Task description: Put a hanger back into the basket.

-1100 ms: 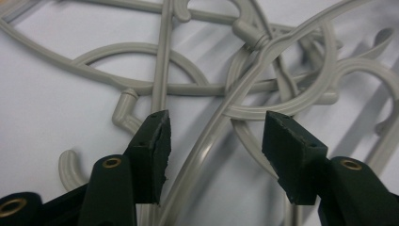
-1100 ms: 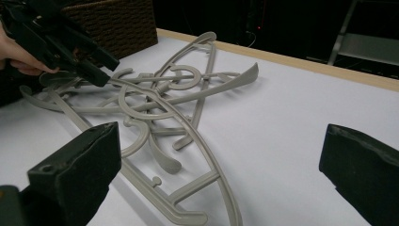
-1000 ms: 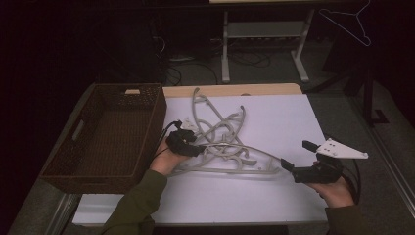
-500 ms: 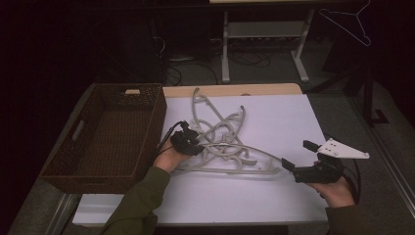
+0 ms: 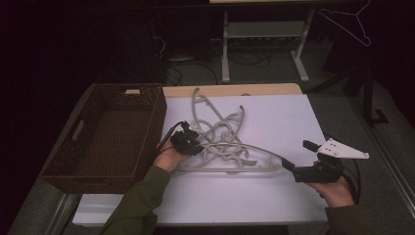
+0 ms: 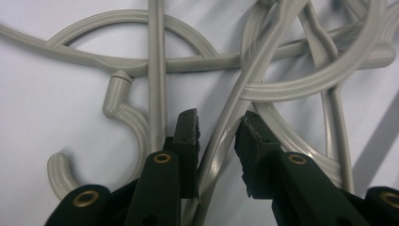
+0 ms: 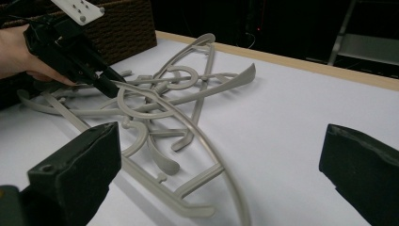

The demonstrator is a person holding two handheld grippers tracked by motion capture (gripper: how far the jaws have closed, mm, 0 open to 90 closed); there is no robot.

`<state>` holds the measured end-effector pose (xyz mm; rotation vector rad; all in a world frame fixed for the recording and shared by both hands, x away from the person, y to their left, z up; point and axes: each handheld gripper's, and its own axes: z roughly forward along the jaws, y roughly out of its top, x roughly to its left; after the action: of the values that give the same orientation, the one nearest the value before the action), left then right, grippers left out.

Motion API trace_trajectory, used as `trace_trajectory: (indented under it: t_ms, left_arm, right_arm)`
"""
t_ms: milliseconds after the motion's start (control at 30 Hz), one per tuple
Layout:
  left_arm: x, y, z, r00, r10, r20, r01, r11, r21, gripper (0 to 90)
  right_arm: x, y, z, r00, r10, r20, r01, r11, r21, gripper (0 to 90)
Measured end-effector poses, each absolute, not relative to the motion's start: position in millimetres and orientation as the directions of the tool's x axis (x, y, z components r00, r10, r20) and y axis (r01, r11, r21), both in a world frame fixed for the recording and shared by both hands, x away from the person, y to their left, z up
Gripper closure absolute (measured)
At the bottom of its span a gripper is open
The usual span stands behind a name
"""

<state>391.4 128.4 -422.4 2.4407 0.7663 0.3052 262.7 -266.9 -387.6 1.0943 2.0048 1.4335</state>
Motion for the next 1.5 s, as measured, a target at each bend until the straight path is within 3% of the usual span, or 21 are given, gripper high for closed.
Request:
trace_trajectory:
  t_ms: [267, 467, 1000, 1500]
  left_arm:
    - [390, 129, -422, 0.825, 0.564, 0.033, 0.452, -0.694, 0.561, 76.7]
    - [393, 124, -422, 0.832, 0.554, 0.029, 0.442, -0.692, 0.571, 69.2]
    - [394, 121, -418, 0.866, 0.497, 0.047, 0.388, -0.728, 0.565, 81.6]
    - [391, 130, -394, 0.859, 0.512, 0.029, 0.393, -0.693, 0.605, 82.0]
  right_arm:
    - [263, -267, -388, -0.588, 0.803, 0.093, 0.346, 0.146, 0.927, 0.0]
    - [264, -268, -389, -0.587, 0.805, 0.094, 0.348, 0.146, 0.926, 0.0]
    - [263, -269, -389, -0.586, 0.805, 0.093, 0.345, 0.144, 0.928, 0.0]
    - [263, -269, -390, -0.583, 0.807, 0.093, 0.347, 0.144, 0.927, 0.0]
